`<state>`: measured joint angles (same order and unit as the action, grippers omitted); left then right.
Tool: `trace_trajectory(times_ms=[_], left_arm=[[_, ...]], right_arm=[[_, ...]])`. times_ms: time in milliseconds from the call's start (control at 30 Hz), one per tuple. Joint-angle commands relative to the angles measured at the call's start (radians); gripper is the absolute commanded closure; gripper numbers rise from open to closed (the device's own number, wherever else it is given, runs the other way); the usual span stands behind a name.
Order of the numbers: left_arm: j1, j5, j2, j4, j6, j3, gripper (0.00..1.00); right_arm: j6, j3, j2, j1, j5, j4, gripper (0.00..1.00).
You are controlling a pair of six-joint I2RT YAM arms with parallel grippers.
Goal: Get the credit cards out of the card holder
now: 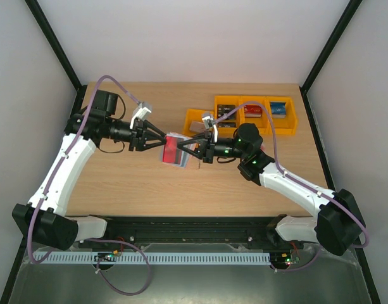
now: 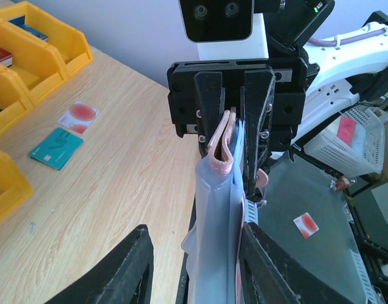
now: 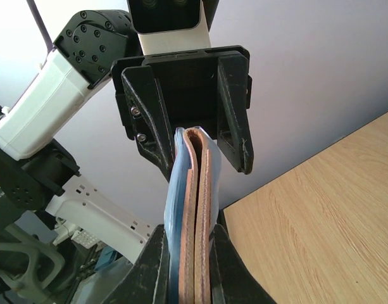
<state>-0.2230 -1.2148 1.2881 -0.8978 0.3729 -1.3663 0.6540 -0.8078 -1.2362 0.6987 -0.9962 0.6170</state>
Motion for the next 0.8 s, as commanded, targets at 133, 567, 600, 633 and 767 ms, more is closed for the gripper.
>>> trace_trajectory(times_ms=[133,567,600,633,767], left_arm=[[0.010,0.047,-0.009,0.011,0.015,0.021,0.59],[0.011,0.033,-0.012,-0.015,0.050,0.019,0.64],[0.011,0.031,-0.011,-0.015,0.050,0.019,0.66],[0.011,0.030,-0.012,-0.016,0.050,0.019,0.67],[0.011,0.020,-0.013,-0.025,0.060,0.017,0.73]], right_arm=[[-0.051,-0.028,0.043,0.008,-0.059,0.054,0.98],[-0.063,-0.025,0.061,0.006,-0.063,0.035,0.98],[-0.061,-0.026,0.060,0.007,-0.065,0.036,0.98],[-0.059,-0.026,0.060,0.007,-0.065,0.037,0.98],[-0.058,-0.026,0.061,0.007,-0.067,0.038,0.98]])
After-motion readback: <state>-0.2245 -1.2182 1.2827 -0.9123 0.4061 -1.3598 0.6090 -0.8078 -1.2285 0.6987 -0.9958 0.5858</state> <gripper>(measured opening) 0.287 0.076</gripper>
